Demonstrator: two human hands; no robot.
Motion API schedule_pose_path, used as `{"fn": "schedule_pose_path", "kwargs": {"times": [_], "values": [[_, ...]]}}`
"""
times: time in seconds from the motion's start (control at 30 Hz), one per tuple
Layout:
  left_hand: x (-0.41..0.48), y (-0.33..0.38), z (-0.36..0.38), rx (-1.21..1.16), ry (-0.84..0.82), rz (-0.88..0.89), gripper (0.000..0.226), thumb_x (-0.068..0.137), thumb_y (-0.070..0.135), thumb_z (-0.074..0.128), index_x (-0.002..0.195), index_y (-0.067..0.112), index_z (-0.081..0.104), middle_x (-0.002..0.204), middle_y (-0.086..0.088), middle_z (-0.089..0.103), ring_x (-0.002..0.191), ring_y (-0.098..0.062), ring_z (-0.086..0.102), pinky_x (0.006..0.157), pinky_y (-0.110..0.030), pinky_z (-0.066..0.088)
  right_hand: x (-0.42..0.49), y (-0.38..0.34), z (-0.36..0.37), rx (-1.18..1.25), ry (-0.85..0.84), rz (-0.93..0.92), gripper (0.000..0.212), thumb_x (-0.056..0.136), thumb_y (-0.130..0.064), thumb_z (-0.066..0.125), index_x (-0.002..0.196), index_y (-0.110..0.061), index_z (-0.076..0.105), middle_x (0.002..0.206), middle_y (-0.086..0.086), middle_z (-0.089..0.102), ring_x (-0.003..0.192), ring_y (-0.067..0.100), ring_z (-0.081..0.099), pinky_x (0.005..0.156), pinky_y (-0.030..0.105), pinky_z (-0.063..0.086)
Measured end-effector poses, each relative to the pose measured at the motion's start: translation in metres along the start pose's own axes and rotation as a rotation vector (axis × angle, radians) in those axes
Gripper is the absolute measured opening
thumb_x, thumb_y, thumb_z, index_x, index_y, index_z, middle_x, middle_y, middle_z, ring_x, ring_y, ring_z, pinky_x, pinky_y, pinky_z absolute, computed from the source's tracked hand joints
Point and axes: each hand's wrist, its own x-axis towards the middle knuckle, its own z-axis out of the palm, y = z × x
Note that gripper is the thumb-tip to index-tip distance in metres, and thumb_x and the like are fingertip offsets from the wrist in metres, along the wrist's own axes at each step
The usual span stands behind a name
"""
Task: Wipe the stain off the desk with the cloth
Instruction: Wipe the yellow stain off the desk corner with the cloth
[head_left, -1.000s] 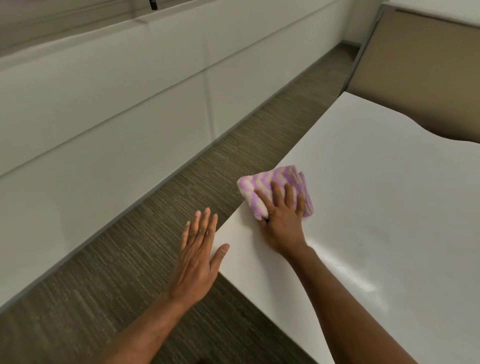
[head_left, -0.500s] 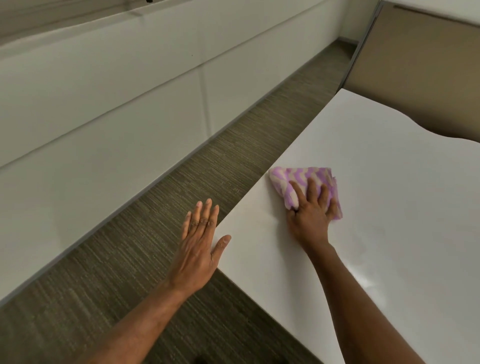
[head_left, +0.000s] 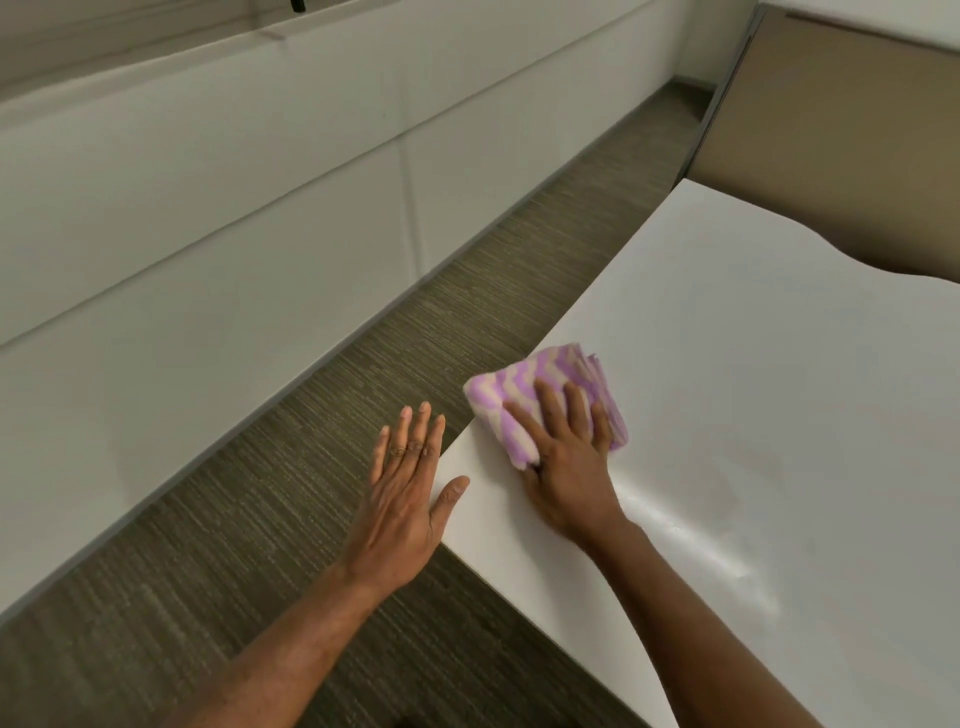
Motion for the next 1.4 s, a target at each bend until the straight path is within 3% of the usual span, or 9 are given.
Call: {"fn": "schedule_pose_path", "kwargs": {"times": [0.1, 0.23, 0.37, 0.53, 0.7, 0.93, 1.13, 1.3, 1.4], "values": [[0.000, 0.000, 0.001, 0.005, 0.000, -0.001, 0.076, 0.106, 0.056, 0.023, 0.163, 0.008, 0.013, 0.173, -0.011, 0.004, 0.161, -0.023, -0.003, 0.129, -0.049, 0.006, -0.027, 0.008, -0.003, 0.003, 0.035, -0.007, 0.058, 0.099, -0.043, 0.036, 0.156, -0.038, 0.028, 0.170, -0.006, 0.003, 0.156, 0.025, -0.017, 0.125, 0.053, -0.009], [0.000, -0.003, 0.002, 0.015, -0.010, 0.011, 0.077, 0.106, 0.060, 0.018, 0.164, 0.009, 0.011, 0.173, -0.010, 0.002, 0.161, -0.023, -0.005, 0.129, -0.048, 0.003, -0.025, 0.032, -0.012, 0.028, 0.116, 0.163, 0.058, 0.094, -0.034, 0.044, 0.152, -0.031, 0.040, 0.169, 0.000, 0.016, 0.157, 0.031, -0.002, 0.124, 0.059, 0.002], [0.001, -0.005, 0.003, 0.031, -0.022, 0.029, 0.077, 0.106, 0.062, 0.015, 0.164, 0.010, 0.009, 0.173, -0.009, 0.000, 0.161, -0.023, -0.006, 0.129, -0.046, -0.002, 0.017, 0.058, -0.019, -0.021, 0.129, 0.333, 0.061, 0.097, -0.028, 0.055, 0.155, -0.033, 0.035, 0.169, 0.005, 0.015, 0.155, 0.041, 0.001, 0.121, 0.061, 0.003], [0.002, -0.006, 0.005, 0.047, -0.023, 0.037, 0.078, 0.107, 0.062, 0.013, 0.164, 0.010, 0.008, 0.173, -0.009, -0.001, 0.161, -0.023, -0.007, 0.129, -0.046, -0.002, 0.069, 0.069, -0.021, -0.036, 0.112, 0.381, 0.061, 0.098, -0.035, 0.053, 0.155, -0.038, 0.030, 0.169, 0.007, 0.008, 0.154, 0.042, -0.006, 0.120, 0.063, -0.005], [0.002, -0.005, 0.004, 0.035, -0.003, 0.039, 0.077, 0.107, 0.060, 0.018, 0.163, 0.009, 0.013, 0.173, -0.010, 0.004, 0.161, -0.024, -0.003, 0.130, -0.048, 0.003, 0.095, 0.055, -0.016, -0.031, 0.041, 0.327, 0.059, 0.101, -0.041, 0.049, 0.156, -0.040, 0.027, 0.170, 0.005, 0.005, 0.154, 0.042, -0.007, 0.120, 0.064, -0.008], [0.000, -0.002, -0.001, -0.055, 0.085, -0.012, 0.077, 0.106, 0.059, 0.023, 0.164, 0.009, 0.012, 0.174, -0.009, 0.004, 0.161, -0.022, -0.003, 0.130, -0.047, 0.002, 0.048, 0.003, 0.000, -0.031, -0.019, 0.040, 0.062, 0.099, -0.044, 0.048, 0.156, -0.041, 0.026, 0.170, 0.004, 0.005, 0.154, 0.043, -0.005, 0.119, 0.064, -0.006], [0.002, -0.005, -0.012, -0.093, 0.179, -0.038, 0.075, 0.107, 0.058, 0.022, 0.164, 0.012, 0.012, 0.174, -0.006, 0.004, 0.161, -0.022, -0.002, 0.130, -0.040, -0.004, -0.018, -0.019, 0.009, 0.024, -0.084, -0.112, 0.061, 0.102, -0.045, 0.039, 0.158, -0.044, 0.016, 0.170, -0.002, -0.009, 0.153, 0.030, -0.025, 0.122, 0.063, -0.008], [-0.001, -0.004, -0.013, -0.058, 0.157, -0.043, 0.075, 0.106, 0.059, 0.021, 0.164, 0.012, 0.012, 0.174, -0.008, 0.004, 0.161, -0.023, -0.003, 0.130, -0.045, -0.001, -0.065, -0.015, 0.004, 0.037, -0.104, -0.138, 0.058, 0.102, -0.046, 0.029, 0.157, -0.049, 0.010, 0.169, -0.010, -0.015, 0.152, 0.019, -0.031, 0.121, 0.052, -0.018], [-0.003, 0.000, -0.012, -0.041, 0.155, -0.050, 0.075, 0.107, 0.059, 0.020, 0.164, 0.011, 0.014, 0.174, -0.009, 0.006, 0.161, -0.023, -0.002, 0.130, -0.045, -0.001, -0.083, -0.003, -0.004, 0.046, -0.075, -0.086, 0.057, 0.100, -0.050, 0.020, 0.157, -0.047, 0.017, 0.169, -0.010, -0.010, 0.153, 0.019, -0.026, 0.123, 0.050, -0.016]]}}
